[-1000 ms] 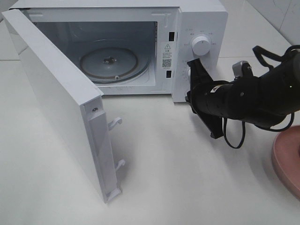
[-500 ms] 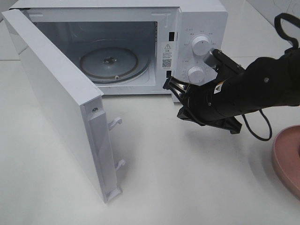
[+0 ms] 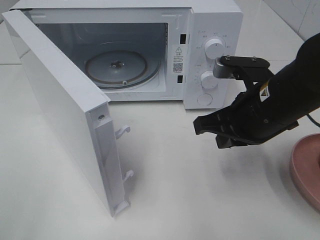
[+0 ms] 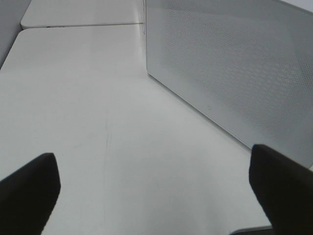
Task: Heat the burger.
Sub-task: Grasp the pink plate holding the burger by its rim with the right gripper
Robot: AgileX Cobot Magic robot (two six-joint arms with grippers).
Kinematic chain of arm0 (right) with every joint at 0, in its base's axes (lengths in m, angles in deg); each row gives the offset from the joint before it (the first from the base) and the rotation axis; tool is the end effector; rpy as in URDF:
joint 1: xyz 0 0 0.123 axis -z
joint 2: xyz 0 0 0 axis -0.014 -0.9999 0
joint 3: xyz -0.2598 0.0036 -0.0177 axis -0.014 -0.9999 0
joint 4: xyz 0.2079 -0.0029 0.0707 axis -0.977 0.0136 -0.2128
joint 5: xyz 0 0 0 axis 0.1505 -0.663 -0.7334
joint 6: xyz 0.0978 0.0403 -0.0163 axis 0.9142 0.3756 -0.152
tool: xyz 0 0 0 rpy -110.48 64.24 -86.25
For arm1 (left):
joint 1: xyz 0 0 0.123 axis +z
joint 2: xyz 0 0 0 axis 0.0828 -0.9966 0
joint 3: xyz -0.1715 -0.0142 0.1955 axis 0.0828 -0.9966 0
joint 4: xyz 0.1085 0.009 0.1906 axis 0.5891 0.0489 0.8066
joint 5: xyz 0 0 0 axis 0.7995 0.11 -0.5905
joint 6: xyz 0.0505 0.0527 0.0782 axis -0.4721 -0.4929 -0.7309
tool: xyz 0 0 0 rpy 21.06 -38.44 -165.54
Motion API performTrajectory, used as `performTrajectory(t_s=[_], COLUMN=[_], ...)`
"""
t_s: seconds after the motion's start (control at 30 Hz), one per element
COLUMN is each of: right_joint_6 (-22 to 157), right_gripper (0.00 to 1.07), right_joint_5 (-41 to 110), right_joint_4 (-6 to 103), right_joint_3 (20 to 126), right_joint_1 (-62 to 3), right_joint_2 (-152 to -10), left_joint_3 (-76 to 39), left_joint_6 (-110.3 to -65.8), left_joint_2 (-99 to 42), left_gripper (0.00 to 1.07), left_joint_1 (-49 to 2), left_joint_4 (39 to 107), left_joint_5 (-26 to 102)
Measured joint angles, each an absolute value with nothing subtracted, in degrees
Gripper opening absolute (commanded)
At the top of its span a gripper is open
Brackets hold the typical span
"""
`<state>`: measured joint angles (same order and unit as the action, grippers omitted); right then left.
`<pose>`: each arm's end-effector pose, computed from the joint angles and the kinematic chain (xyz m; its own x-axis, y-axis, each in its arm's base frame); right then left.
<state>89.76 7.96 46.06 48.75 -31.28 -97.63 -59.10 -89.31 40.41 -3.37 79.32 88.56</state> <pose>0.2237 0.1339 0.1802 -0.8754 -0.1203 -0.4682 -0.2306 0.9551 0.1859 0.0019 -0.0134 0.2589 -0.4417 0.0090 -0.8971 0.0972 0.9945 -0.0379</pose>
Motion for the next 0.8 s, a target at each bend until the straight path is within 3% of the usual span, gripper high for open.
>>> performTrajectory(t_s=[0.23,0.33,0.37,0.43,0.5,0.57,0.6,0.63,0.7,0.8], right_joint_6=[86.6,83.7,83.2,82.1,81.2,81.0,81.0,81.0,81.0,81.0], right_gripper=[0.13,0.22,0.32,0.36,0.63,0.70,0.84,0.84,0.95,0.97], right_joint_5=[0.1,-4.5,-5.3,-6.9,-8.2,-8.6,-9.3,-9.3,-10.0,-10.3], right_joint_4=[47.5,48.6,49.0,49.8,51.2,51.7,52.9,52.9,54.5,54.8], right_joint_3=[48.7,48.7,48.7,48.7,48.7,48.7,48.7,48.7,48.7,48.7], right_joint_1=[-27.8,-24.7,-24.1,-22.7,-20.7,-20.3,-19.4,-19.4,-18.0,-17.5], right_joint_2=[-94.5,-93.4,-93.2,-92.9,-92.8,-92.8,-92.8,-92.8,-92.8,-92.7], left_joint_3=[-59.1,-59.1,-59.1,-59.1,-59.1,-59.1,-59.1,-59.1,-59.1,-59.1], left_joint_6=[-89.3,-89.3,-89.3,-89.3,-89.3,-89.3,-89.3,-89.3,-89.3,-89.3], left_joint_2=[40.4,40.4,40.4,40.4,40.4,40.4,40.4,40.4,40.4,40.4], left_gripper=[0.98,0.98,0.98,0.98,0.98,0.98,0.98,0.98,0.98,0.98], left_joint_1=[-3.4,-3.4,-3.4,-3.4,-3.4,-3.4,-3.4,-3.4,-3.4,-3.4], left_joint_4=[79.3,79.3,79.3,79.3,79.3,79.3,79.3,79.3,79.3,79.3], left_joint_5=[88.6,88.6,88.6,88.6,88.6,88.6,88.6,88.6,88.6,88.6])
